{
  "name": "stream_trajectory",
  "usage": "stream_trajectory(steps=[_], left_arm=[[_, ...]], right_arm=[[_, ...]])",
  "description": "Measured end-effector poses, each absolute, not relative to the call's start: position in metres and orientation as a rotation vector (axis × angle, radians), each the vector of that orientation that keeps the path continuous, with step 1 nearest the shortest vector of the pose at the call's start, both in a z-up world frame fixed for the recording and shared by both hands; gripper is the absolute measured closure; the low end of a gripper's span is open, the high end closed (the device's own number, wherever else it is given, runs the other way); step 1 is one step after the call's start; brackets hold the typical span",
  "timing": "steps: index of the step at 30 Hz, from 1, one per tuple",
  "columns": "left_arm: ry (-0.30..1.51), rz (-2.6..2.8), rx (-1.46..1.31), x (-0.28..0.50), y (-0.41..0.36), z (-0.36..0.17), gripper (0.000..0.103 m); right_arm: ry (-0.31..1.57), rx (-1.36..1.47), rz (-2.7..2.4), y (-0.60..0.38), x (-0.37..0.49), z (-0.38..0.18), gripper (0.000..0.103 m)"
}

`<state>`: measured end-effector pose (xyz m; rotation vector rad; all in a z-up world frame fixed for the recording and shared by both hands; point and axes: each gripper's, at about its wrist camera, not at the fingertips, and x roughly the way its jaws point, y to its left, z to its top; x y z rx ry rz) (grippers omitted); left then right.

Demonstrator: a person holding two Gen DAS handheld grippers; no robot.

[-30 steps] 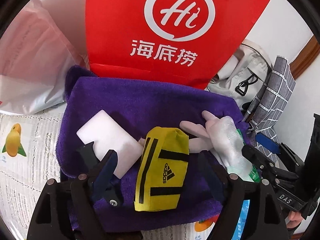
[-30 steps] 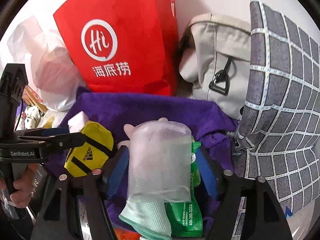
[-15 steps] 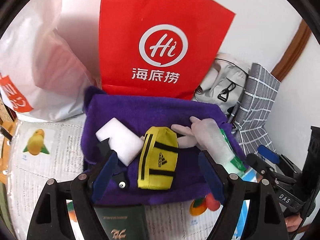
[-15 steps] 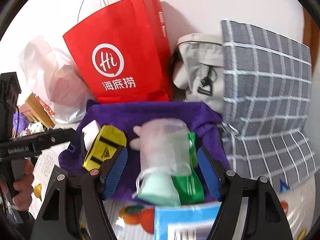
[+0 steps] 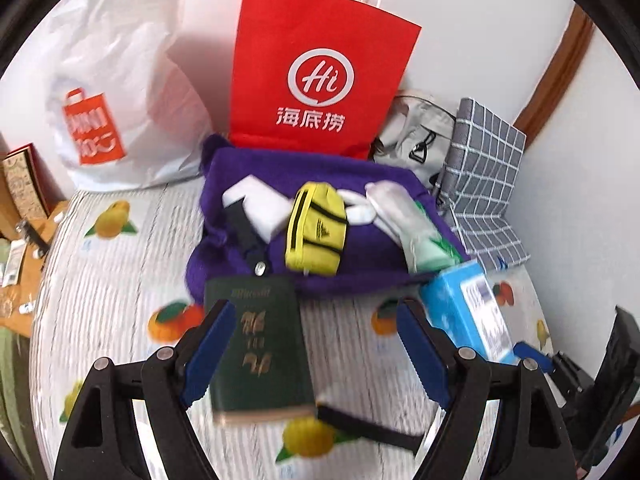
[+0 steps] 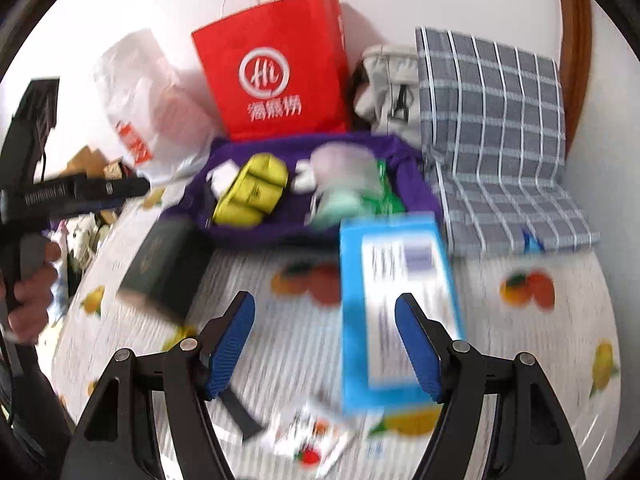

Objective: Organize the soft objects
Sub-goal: 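Withdraw both grippers from the towel toward the black strap and snack packet, then grasp the black watch strap with the left gripper while the right gripper grasps the snack packet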

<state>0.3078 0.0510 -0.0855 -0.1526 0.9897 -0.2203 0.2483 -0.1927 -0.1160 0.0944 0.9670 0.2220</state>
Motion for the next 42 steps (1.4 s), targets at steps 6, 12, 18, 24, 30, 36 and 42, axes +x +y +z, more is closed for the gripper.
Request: stream_trajectory(steps=[6,12,18,24,30,36,42], left_arm=[[0.998,-0.196,-0.151,0.264,0.064,-0.098,0.021],[1.065,-0.175,-0.159,0.244,0.072,-0.130,0.021],[1.118,-0.161,-0.177,0.232,0.081,-0.159,0.021],[1.142,-0.164,-0.196,0.220,0.085,-0.174,0.021],[1.153,-0.168,-0.188,0.214,0.085,-0.179,0.021],[1.163,-0.168,-0.191,0.210,0.085,-0.182,0.021],[1.169,-0.172,-0.173,0.205,0.079,-0.181,0.021]], right_arm=[[1.024,0.136,0.179,-0.198,0.204,-0.148,0.031],[1.105,0.195,0.118,-0.200,0.191,-0.186,0.031],[1.077,0.232,0.071,-0.194,0.185,-0.194,0.026],[1.030,0.284,0.028,-0.180,0.192,-0.195,0.022],[0.999,0.131,-0.012,-0.156,0.199,-0.202,0.021],[0.975,0.029,-0.002,-0.154,0.196,-0.202,0.045],[0.983,0.032,0.060,-0.173,0.191,-0.201,0.062]])
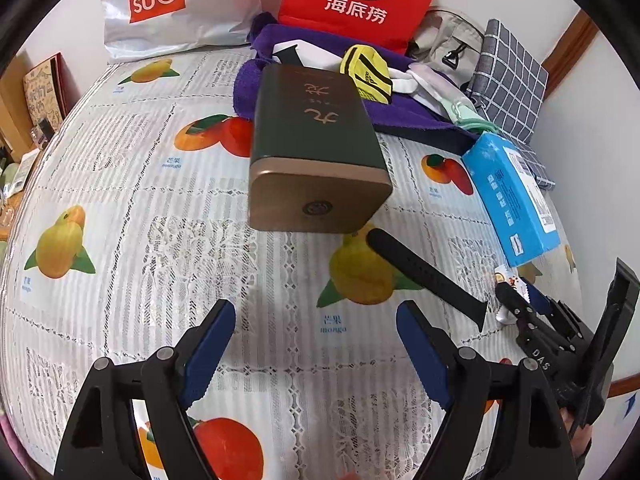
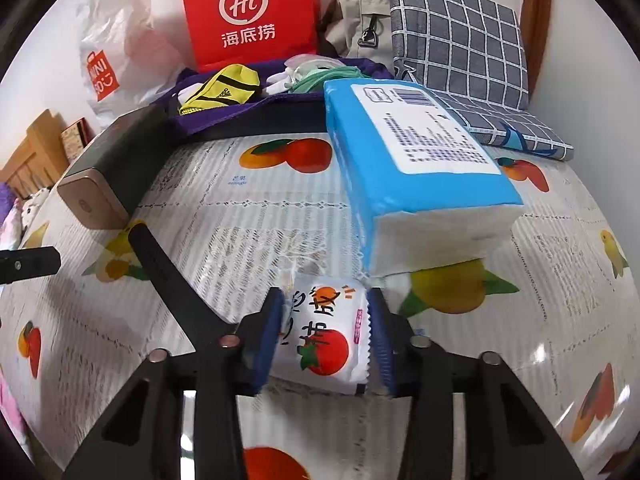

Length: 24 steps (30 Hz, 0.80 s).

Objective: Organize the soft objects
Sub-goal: 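Grasp the black watch strap with the left gripper while the right gripper grasps the snack packet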

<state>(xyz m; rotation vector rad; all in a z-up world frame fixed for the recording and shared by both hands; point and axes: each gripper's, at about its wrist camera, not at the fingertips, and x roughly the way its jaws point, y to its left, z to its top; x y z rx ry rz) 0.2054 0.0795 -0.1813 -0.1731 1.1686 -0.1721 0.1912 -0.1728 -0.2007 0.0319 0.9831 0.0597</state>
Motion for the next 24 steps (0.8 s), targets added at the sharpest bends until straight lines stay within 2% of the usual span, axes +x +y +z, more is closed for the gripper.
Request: stream_trajectory(steps=[16,24], left_arm=[[1.198,-0.171,-0.240,0.204,0.042,-0.198,0.021],[1.183,-0.058,-0.148,0.217,0.004,-0.205,0.019]], right_arm=[[0.965,0.049,0.201,-0.216,0.154,-0.200,0.073],[0.923,-0.014,0.189,-0.222,0.139,-0.202,0.076]])
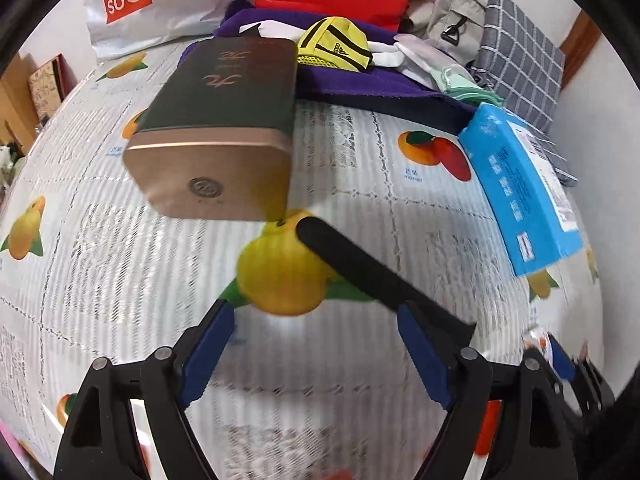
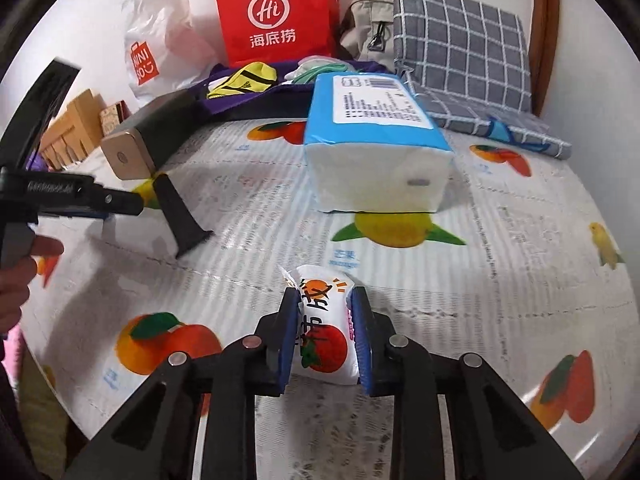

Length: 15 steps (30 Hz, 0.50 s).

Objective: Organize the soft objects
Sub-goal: 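Grasp the black watch strap with the left gripper while the right gripper grasps the snack packet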

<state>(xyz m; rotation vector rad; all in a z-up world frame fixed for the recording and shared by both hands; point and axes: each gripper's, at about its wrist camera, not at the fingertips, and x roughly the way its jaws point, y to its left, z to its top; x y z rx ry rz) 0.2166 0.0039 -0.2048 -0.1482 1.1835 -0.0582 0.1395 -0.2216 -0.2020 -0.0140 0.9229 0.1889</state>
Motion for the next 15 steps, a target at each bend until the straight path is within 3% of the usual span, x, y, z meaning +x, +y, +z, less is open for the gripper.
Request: stream_trajectory(steps=[9,15], left_arm=[[1.194,0.030,-0.028,0.233,-0.047,-0.217,0.001],[1.178,0.034,0.002,0.230,-0.054,-0.218,0.000]], right_arm=[[0.888,0.042,0.221,-0.231,0.138,-0.204,0.075],[0.886,0.104,0.246,-0.240,0.137,-0.205,0.075]])
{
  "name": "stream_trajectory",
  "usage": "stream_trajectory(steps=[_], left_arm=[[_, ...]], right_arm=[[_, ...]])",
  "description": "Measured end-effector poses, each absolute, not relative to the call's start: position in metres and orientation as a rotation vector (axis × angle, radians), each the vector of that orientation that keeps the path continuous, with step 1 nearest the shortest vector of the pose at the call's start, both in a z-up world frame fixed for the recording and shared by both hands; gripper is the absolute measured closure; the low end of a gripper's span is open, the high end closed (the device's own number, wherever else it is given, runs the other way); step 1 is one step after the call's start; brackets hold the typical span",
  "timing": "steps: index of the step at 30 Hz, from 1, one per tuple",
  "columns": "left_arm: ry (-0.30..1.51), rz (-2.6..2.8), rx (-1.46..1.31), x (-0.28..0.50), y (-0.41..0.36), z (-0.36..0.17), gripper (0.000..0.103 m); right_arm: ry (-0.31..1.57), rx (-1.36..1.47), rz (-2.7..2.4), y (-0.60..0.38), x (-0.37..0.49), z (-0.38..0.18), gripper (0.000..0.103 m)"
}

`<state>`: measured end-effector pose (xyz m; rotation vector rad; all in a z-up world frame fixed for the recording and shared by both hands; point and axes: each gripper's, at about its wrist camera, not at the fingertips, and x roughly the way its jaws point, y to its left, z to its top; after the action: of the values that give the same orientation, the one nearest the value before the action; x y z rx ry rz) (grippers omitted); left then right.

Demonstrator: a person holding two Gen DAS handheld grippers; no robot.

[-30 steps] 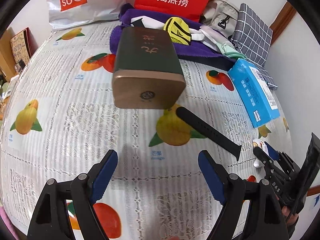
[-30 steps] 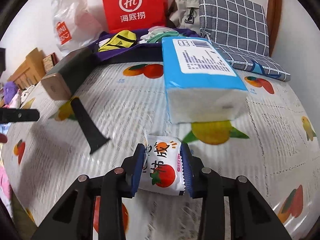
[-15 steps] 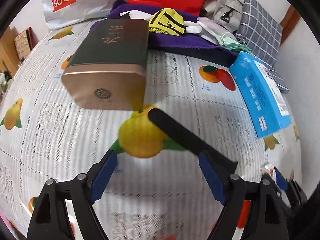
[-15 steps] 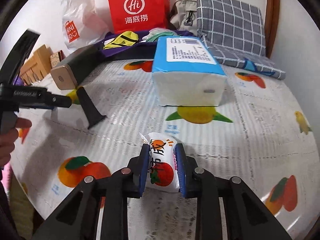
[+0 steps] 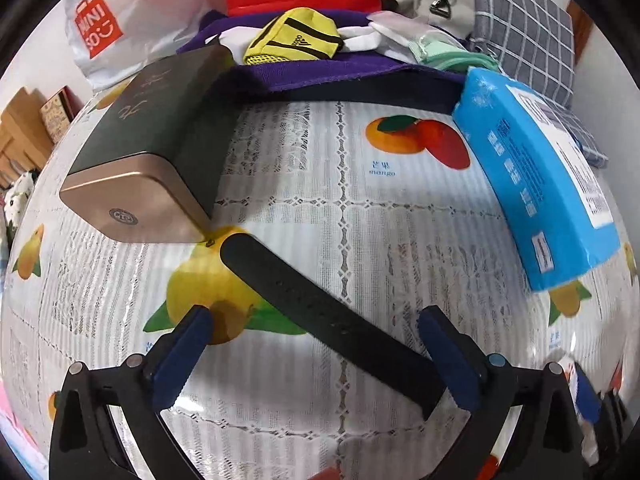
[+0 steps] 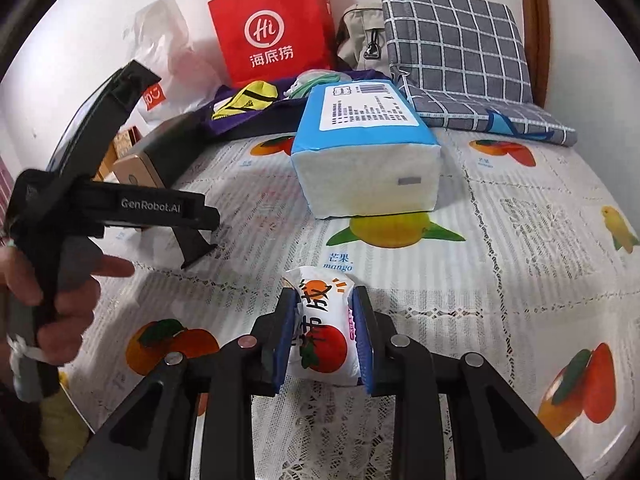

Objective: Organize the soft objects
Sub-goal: 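Grasp the black watch strap with the left gripper while the right gripper grasps the snack packet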

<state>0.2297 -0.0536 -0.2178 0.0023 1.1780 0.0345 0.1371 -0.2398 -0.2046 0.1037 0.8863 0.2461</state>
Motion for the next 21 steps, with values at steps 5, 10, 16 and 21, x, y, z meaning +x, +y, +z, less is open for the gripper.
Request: stream_trajectory(steps=[5,10,16,21], left_arm=[[1.201,0.017,0.019,0.208,-0.029,-0.215,0.000],[1.220,0.040,0.010,0.189,0.001,-0.214,0.000],[1.156,-0.034,0.059,0.192,-0.008,-0.213,0.003],[1.092,-0.131,0.099,0.201,-0.028,-0.209,0.036]], right_arm=[[0.880,0.108,0.249,-0.241,0.134,-0.205,0.075],[0.879,0.115,0.250,-0.243,0.133,-0.205,0.075],[0.881,0.113,0.246,-0.242,0.132,-0.204,0.075],[0.902,0.091,0.232,-0.242,0.129,-0.202,0.072]])
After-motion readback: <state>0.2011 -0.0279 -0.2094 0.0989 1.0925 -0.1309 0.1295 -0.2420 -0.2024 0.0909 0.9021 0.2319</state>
